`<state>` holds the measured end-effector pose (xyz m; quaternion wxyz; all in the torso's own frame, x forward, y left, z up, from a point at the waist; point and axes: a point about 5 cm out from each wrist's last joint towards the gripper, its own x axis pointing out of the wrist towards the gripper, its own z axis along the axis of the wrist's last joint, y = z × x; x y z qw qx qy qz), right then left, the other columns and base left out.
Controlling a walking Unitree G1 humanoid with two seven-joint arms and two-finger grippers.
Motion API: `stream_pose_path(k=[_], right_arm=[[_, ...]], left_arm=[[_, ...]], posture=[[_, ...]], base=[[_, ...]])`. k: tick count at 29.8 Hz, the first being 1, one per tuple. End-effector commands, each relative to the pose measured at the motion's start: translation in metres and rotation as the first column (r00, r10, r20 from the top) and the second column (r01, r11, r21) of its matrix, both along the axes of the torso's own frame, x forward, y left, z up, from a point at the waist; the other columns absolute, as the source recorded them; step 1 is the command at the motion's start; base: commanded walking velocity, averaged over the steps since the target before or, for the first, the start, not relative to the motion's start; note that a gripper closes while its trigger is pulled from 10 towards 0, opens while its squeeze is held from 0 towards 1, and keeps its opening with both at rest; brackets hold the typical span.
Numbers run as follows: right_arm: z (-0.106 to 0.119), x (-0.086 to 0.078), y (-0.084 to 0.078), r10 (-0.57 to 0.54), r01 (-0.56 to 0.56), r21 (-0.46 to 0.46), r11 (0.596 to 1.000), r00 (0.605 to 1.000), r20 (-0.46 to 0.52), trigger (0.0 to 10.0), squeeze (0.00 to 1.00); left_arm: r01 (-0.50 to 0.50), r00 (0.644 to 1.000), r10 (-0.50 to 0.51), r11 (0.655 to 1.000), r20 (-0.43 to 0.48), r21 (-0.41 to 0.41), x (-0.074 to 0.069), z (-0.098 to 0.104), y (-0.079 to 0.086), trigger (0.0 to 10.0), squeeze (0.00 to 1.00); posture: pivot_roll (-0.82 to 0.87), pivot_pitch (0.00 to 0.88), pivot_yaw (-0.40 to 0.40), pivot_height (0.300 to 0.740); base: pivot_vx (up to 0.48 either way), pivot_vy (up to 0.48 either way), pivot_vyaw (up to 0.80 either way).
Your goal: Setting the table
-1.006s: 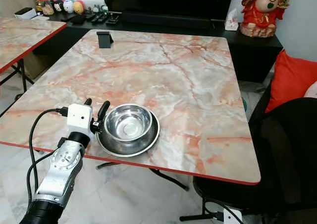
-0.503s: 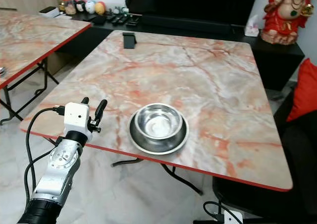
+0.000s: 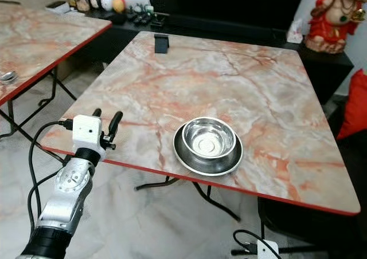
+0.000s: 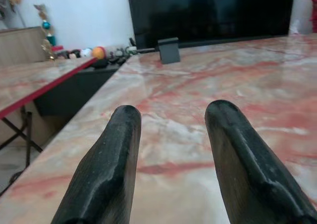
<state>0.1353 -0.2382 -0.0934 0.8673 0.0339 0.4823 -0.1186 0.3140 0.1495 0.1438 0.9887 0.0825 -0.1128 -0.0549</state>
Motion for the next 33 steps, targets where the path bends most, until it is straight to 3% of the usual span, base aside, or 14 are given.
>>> stream_pose_path(k=[1, 21, 26, 33], right_arm=[[-0.0013, -0.0027, 0.0010, -0.004, 0.004, 0.007, 1.000, 1.000, -0.010, 10.0, 0.00], [-0.0009, -0.0018, 0.0000, -0.009, 0.009, 0.002, 1.000, 1.000, -0.016, 10.0, 0.00], [-0.0010, -0.0021, -0.0003, -0.012, 0.012, 0.005, 1.000, 1.000, -0.019, 10.0, 0.00], [-0.0005, -0.0014, -0.0012, -0.003, 0.003, 0.000, 1.000, 1.000, -0.016, 10.0, 0.00]], left_arm=[[0.006, 1.000, -0.006, 1.000, 0.010, 0.002, 0.0010, 0.0028, -0.0012, 10.0, 0.00], [0.007, 1.000, -0.007, 1.000, 0.015, -0.001, 0.0039, 0.0061, -0.0005, 10.0, 0.00], [0.004, 1.000, -0.004, 1.000, 0.016, -0.001, 0.0041, 0.0063, -0.0005, 10.0, 0.00], [-0.005, 1.000, 0.005, 1.000, 0.018, -0.002, 0.0049, 0.0073, 0.0021, 10.0, 0.00]], posture=[[0.09, 0.000, -0.023, 0.740], [0.09, 0.000, -0.022, 0.740], [0.09, 0.000, -0.026, 0.740], [0.10, 0.000, -0.031, 0.740]], base=[[0.000, 0.315, 0.00], [0.000, 0.316, 0.00], [0.000, 0.323, -0.75], [0.000, 0.324, 0.00]])
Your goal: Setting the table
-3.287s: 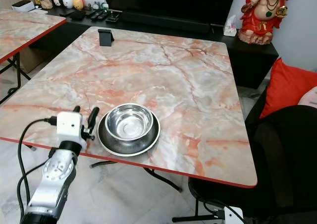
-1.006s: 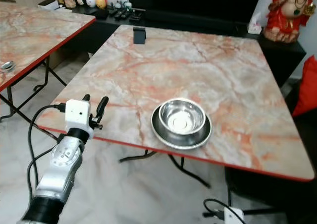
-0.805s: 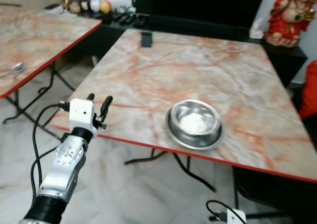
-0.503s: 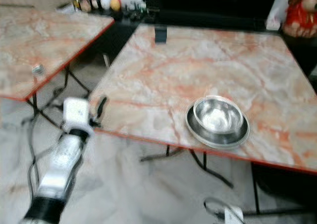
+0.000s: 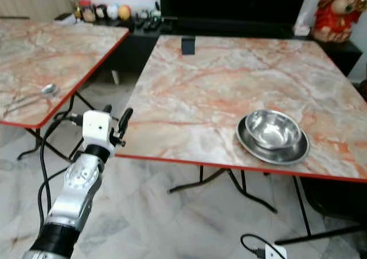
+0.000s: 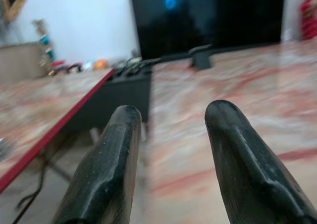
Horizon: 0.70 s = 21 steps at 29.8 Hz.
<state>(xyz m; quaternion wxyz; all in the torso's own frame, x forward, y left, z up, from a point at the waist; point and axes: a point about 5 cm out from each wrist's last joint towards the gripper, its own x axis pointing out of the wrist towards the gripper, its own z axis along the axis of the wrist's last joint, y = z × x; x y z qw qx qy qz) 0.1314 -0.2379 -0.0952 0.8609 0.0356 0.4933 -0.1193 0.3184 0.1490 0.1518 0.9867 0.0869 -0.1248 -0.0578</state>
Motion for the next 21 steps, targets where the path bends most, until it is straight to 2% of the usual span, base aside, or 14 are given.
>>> stream_pose_path(k=[1, 21], right_arm=[[0.0013, 0.0025, -0.0014, 0.000, 0.000, -0.005, 1.000, 1.000, 0.009, 10.0, 0.00], [0.0021, 0.0035, -0.0031, 0.003, -0.003, -0.008, 1.000, 1.000, 0.013, 10.0, 0.00]], left_arm=[[-0.012, 1.000, 0.012, 1.000, -0.006, -0.010, 0.0005, -0.0008, 0.0027, 10.0, 0.00], [-0.014, 1.000, 0.014, 1.000, -0.014, -0.016, -0.0006, -0.0025, 0.0016, 10.0, 0.00]], posture=[[0.10, 0.000, -0.031, 0.740], [0.10, 0.000, -0.041, 0.740]], base=[[0.000, 0.322, 0.00], [0.000, 0.325, 0.00]])
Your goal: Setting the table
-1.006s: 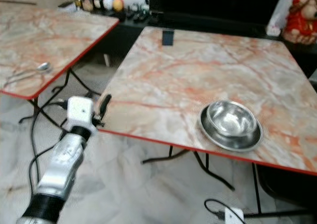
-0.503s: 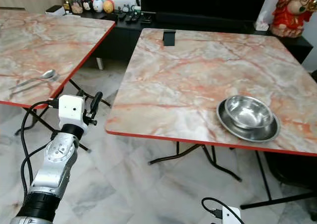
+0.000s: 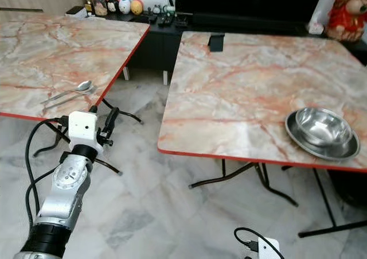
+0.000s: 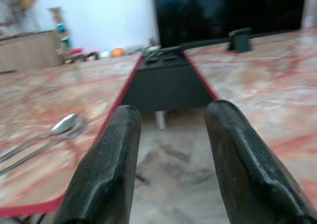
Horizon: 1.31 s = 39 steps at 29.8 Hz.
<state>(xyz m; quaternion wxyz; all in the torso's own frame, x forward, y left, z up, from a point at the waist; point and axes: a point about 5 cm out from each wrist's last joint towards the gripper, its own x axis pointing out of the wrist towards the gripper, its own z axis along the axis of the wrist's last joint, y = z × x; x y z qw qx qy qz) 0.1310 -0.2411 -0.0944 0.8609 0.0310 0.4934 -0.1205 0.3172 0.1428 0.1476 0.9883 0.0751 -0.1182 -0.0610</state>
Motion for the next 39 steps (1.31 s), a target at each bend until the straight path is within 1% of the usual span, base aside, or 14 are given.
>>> stream_pose_path(k=[1, 7, 12, 31, 36, 37, 38, 39], right_arm=[[0.001, 0.004, 0.000, 0.000, 0.000, 0.001, 1.000, 1.000, 0.014, 10.0, 0.00], [0.002, 0.004, 0.000, 0.002, -0.002, 0.001, 1.000, 1.000, 0.014, 10.0, 0.00], [0.002, 0.005, 0.000, 0.001, -0.001, 0.002, 1.000, 1.000, 0.018, 10.0, 0.00], [0.002, 0.005, 0.000, 0.004, -0.004, 0.001, 1.000, 1.000, 0.021, 10.0, 0.00], [0.002, 0.005, 0.000, 0.006, -0.007, 0.000, 1.000, 1.000, 0.022, 10.0, 0.00], [0.002, 0.005, 0.000, 0.007, -0.007, 0.000, 1.000, 1.000, 0.022, 10.0, 0.00], [0.002, 0.005, 0.000, 0.008, -0.008, 0.000, 1.000, 1.000, 0.021, 10.0, 0.00], [0.002, 0.004, 0.000, 0.008, -0.008, 0.001, 1.000, 1.000, 0.021, 10.0, 0.00]], left_arm=[[-0.022, 1.000, 0.022, 1.000, 0.002, 0.006, 0.001, 0.002, 0.008, 10.0, 0.00], [-0.025, 1.000, 0.025, 1.000, 0.001, 0.004, 0.000, 0.002, 0.009, 10.0, 0.00], [-0.042, 0.999, 0.042, 0.999, -0.005, 0.010, -0.001, 0.000, 0.013, 10.0, 0.00], [-0.054, 0.999, 0.054, 0.998, -0.002, 0.011, 0.000, -0.001, 0.015, 10.0, 0.00], [-0.079, 0.997, 0.079, 0.997, -0.021, 0.021, -0.002, -0.007, 0.021, 10.0, 0.00], [-0.089, 0.995, 0.090, 0.996, -0.034, 0.029, -0.003, -0.011, 0.024, 10.0, 0.00], [-0.110, 0.992, 0.112, 0.993, -0.060, 0.046, -0.006, -0.020, 0.031, 10.0, 0.00], [-0.116, 0.991, 0.119, 0.992, -0.069, 0.050, -0.007, -0.023, 0.033, 10.0, 0.00]], posture=[[0.10, 0.000, -0.042, 0.740], [0.11, 0.000, -0.045, 0.740], [0.11, 0.000, -0.045, 0.740], [0.11, 0.000, -0.050, 0.740], [0.12, 0.000, -0.051, 0.740], [0.11, 0.000, -0.047, 0.740], [0.11, 0.000, -0.046, 0.740], [0.11, 0.000, -0.045, 0.740]], base=[[0.000, 0.322, 0.00], [0.000, 0.326, 0.00], [0.000, 0.327, 0.00], [0.000, 0.326, 0.00], [0.000, 0.327, 0.00], [0.000, 0.326, 0.00], [0.000, 0.330, 0.00], [0.000, 0.330, 0.00]])
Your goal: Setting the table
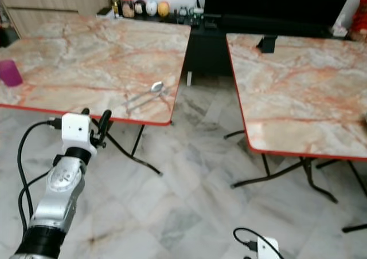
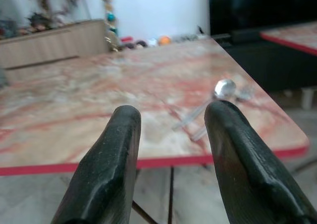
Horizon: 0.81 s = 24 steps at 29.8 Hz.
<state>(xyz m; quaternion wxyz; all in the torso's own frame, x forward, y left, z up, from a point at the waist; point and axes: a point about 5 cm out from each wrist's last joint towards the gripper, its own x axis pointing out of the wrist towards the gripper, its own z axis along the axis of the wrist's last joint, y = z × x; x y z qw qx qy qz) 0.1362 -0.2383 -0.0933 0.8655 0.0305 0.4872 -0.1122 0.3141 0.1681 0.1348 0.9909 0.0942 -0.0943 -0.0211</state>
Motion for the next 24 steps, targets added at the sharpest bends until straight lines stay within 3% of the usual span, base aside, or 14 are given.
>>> stream_pose_path(k=[1, 8, 9, 13, 20, 21, 22, 23, 24], right_arm=[[0.000, -0.001, -0.002, -0.008, 0.008, -0.004, 1.000, 1.000, 0.004, 10.0, 0.00], [0.000, -0.002, -0.002, -0.003, 0.003, -0.005, 1.000, 1.000, 0.000, 10.0, 0.00], [0.000, -0.002, -0.002, -0.002, 0.002, -0.005, 1.000, 1.000, 0.000, 10.0, 0.00], [0.000, -0.002, -0.002, 0.000, 0.000, -0.005, 1.000, 1.000, -0.001, 10.0, 0.00], [0.000, -0.003, -0.002, 0.002, -0.002, -0.007, 1.000, 1.000, -0.003, 10.0, 0.00], [0.000, -0.003, -0.002, 0.001, -0.002, -0.007, 1.000, 1.000, -0.003, 10.0, 0.00], [0.000, -0.003, -0.002, 0.001, -0.002, -0.007, 1.000, 1.000, -0.003, 10.0, 0.00], [-0.001, -0.004, -0.001, -0.001, 0.001, -0.007, 1.000, 1.000, -0.003, 10.0, 0.00], [-0.001, -0.004, -0.001, -0.001, 0.001, -0.007, 1.000, 1.000, -0.003, 10.0, 0.00]], left_arm=[[-0.044, 0.997, 0.046, 0.999, -0.062, 0.026, -0.006, -0.019, 0.014, 10.0, 0.00], [-0.056, 0.979, 0.070, 0.995, -0.191, 0.076, -0.019, -0.054, 0.028, 10.0, 0.00], [-0.050, 0.966, 0.071, 0.995, -0.250, 0.089, -0.025, -0.068, 0.031, 10.0, 0.00], [-0.047, 0.946, 0.080, 0.993, -0.315, 0.111, -0.033, -0.086, 0.035, 10.0, 0.00], [-0.095, 0.845, 0.153, 0.986, -0.512, 0.137, -0.054, -0.134, 0.051, 10.0, 0.00], [-0.101, 0.810, 0.166, 0.984, -0.563, 0.145, -0.061, -0.145, 0.054, 10.0, 0.00], [-0.101, 0.810, 0.166, 0.984, -0.563, 0.145, -0.061, -0.145, 0.054, 10.0, 0.00], [-0.084, 0.754, 0.174, 0.982, -0.634, 0.170, -0.073, -0.160, 0.054, 10.0, 0.00], [-0.084, 0.754, 0.174, 0.982, -0.634, 0.170, -0.073, -0.160, 0.054, 10.0, 0.00]], posture=[[0.11, 0.000, -0.045, 0.740], [0.12, 0.000, -0.047, 0.740], [0.12, 0.000, -0.047, 0.740], [0.12, 0.000, -0.046, 0.740], [0.11, 0.000, -0.043, 0.740], [0.10, 0.000, -0.038, 0.740], [0.10, 0.000, -0.038, 0.740], [0.10, 0.000, -0.034, 0.740], [0.10, 0.000, -0.034, 0.740]], base=[[0.000, 0.326, 0.00], [0.000, 0.326, 0.00], [0.000, 0.326, 0.00], [0.000, 0.318, 0.00], [0.000, 0.303, 0.00], [0.000, 0.296, 0.00], [0.000, 0.296, 0.00], [0.000, 0.300, 0.00], [0.000, 0.300, 0.00]])
